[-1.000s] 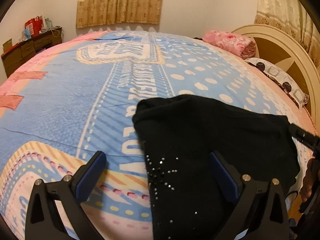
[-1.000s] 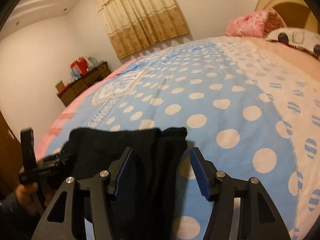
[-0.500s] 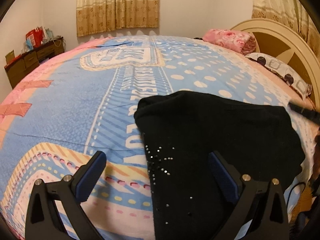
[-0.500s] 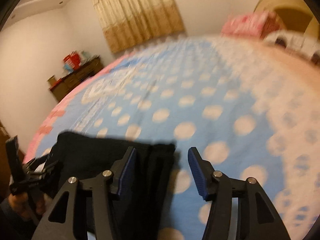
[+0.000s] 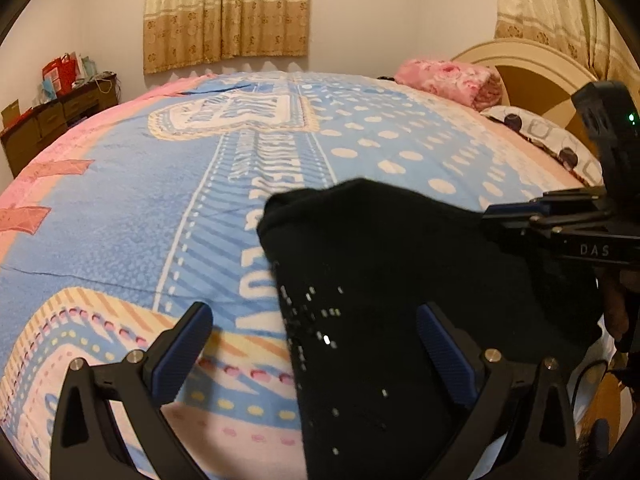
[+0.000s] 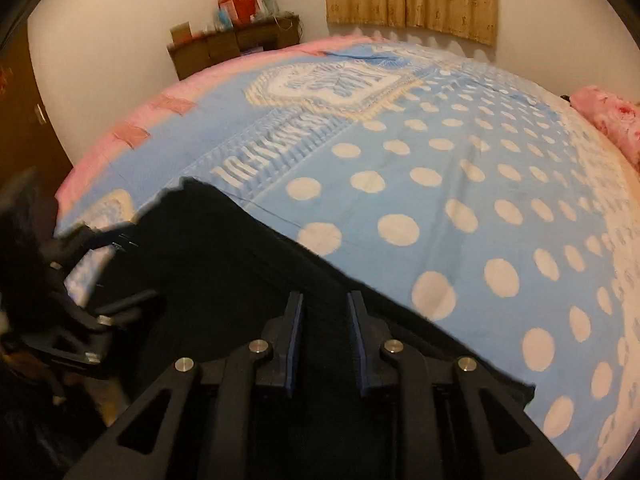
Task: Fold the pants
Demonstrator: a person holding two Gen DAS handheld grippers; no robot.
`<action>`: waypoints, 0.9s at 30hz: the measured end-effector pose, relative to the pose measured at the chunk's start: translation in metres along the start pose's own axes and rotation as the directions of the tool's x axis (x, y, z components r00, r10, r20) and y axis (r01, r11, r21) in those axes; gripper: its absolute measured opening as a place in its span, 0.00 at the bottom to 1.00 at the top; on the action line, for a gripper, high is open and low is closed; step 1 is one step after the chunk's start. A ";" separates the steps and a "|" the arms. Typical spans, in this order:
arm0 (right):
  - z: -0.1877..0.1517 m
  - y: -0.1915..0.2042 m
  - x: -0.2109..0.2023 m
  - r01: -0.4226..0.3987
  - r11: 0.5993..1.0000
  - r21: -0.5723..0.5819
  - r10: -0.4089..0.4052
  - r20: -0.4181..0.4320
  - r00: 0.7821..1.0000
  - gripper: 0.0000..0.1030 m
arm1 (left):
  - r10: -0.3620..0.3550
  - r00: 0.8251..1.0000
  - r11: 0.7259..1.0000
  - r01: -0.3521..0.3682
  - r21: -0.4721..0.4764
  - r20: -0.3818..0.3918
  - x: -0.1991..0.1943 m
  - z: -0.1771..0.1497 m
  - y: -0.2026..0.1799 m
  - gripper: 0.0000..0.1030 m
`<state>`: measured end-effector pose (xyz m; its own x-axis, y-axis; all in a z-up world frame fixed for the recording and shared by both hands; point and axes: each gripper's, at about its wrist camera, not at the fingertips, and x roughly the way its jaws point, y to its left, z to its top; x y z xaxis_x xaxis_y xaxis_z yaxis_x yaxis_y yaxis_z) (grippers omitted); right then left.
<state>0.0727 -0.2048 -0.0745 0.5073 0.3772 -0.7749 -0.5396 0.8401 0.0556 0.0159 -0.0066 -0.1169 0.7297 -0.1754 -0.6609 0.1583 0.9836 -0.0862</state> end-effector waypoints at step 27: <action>0.040 0.011 -0.019 -0.171 0.983 0.070 0.167 0.053 0.984 0.32 | -0.030 1.000 0.999 0.029 -0.046 -0.011 0.001 -0.004 0.005 1.00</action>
<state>0.0840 -0.1870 -0.0338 0.4449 0.5328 -0.7198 -0.5697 0.7885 0.2316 0.0147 -0.0016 -0.1203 0.7173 -0.2039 -0.6663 0.1487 0.9790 -0.1395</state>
